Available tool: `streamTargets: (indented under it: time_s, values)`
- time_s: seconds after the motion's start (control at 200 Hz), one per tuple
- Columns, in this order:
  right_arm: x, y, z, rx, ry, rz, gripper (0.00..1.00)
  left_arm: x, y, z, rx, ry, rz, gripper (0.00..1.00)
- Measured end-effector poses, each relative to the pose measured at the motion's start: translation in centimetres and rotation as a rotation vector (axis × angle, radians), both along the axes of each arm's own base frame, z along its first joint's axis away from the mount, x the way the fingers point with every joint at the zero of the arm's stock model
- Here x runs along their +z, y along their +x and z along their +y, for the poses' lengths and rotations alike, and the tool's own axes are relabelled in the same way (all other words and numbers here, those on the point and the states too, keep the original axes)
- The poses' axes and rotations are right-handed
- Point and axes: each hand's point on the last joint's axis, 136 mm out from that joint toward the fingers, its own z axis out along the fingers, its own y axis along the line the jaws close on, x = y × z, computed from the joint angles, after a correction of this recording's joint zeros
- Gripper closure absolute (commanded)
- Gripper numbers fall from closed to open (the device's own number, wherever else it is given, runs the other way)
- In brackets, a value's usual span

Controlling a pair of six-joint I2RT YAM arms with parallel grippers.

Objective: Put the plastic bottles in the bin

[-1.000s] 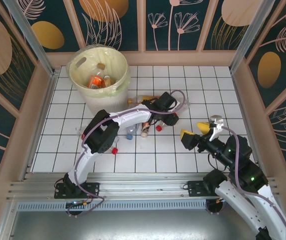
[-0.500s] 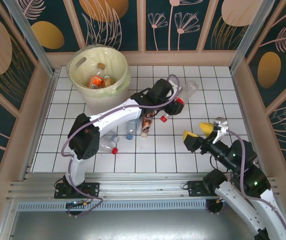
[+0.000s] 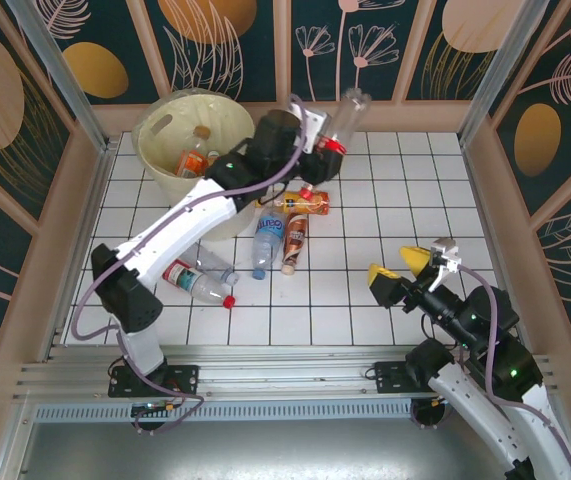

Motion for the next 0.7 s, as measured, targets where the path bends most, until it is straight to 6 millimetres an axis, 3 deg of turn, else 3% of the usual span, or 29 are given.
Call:
streamTargets:
  time_s: [0.15,0.385,0.53,0.701]
  values:
    - [0.0,-0.1,0.1,0.008,0.0,0.0,0.01,3.2,1.3,4.8,0.108,-0.014,-0.049,0.42]
    - [0.0,-0.1,0.1,0.011,0.0,0.0,0.01,6.5,3.9,13.1,0.289,-0.014,-0.111,0.42]
    - [0.0,-0.1,0.1,0.011,0.0,0.0,0.01,6.8,5.8,17.5,0.386,0.016,-0.13,0.41]
    - [0.0,-0.1,0.1,0.011,0.0,0.0,0.01,5.6,7.6,21.5,0.462,0.054,-0.118,0.41]
